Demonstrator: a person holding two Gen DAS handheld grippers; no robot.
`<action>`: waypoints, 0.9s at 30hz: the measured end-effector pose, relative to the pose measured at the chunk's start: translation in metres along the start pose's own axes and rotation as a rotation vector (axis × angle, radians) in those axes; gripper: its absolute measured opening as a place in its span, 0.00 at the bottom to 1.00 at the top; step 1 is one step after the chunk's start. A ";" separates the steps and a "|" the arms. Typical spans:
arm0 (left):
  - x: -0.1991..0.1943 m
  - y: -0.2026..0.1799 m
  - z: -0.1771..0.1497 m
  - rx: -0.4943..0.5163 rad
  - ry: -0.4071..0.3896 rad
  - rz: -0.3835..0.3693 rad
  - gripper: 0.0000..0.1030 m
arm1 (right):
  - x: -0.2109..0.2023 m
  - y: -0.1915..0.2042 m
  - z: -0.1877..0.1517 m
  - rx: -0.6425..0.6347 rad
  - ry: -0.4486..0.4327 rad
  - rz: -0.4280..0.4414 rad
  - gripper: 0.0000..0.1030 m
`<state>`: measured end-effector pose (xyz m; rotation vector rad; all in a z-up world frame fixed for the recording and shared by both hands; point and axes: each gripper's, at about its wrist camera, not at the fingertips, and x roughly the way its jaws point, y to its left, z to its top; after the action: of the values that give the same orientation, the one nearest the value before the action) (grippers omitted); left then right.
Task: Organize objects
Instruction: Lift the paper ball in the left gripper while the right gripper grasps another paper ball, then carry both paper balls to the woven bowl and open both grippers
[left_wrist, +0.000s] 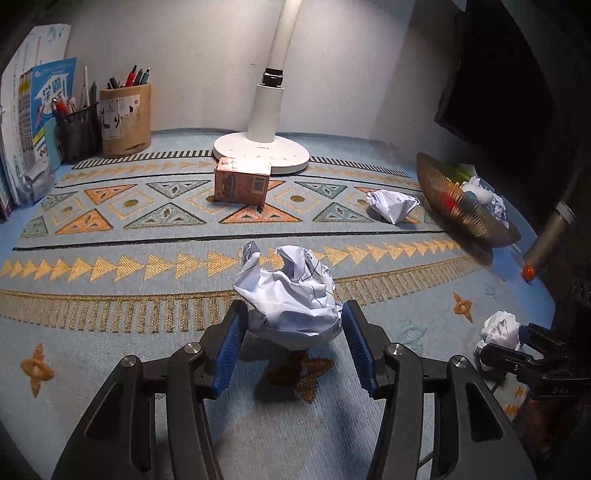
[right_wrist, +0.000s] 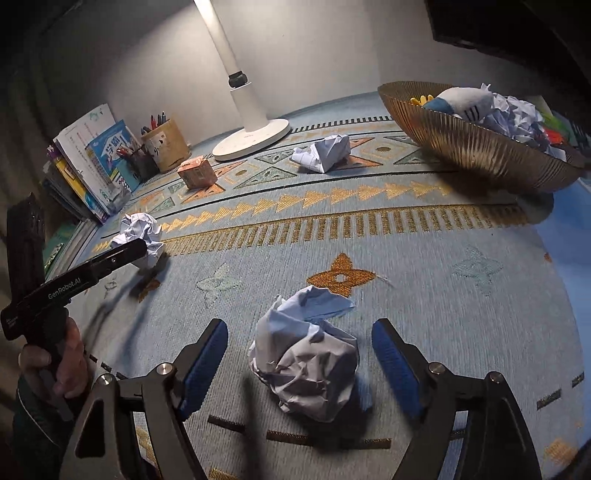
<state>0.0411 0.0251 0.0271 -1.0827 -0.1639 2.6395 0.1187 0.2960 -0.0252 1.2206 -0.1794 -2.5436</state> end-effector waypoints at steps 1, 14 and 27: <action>0.000 0.000 0.000 0.005 0.000 0.002 0.49 | -0.001 0.000 -0.002 0.000 0.001 0.000 0.77; 0.000 -0.009 0.001 0.041 0.007 0.040 0.49 | -0.021 0.003 -0.027 0.004 -0.021 0.012 0.56; 0.015 -0.134 0.131 0.156 -0.065 -0.277 0.49 | -0.100 -0.067 0.096 0.095 -0.342 -0.164 0.49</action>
<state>-0.0320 0.1576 0.1386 -0.8568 -0.1103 2.3963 0.0879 0.3905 0.0926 0.8524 -0.2903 -2.9040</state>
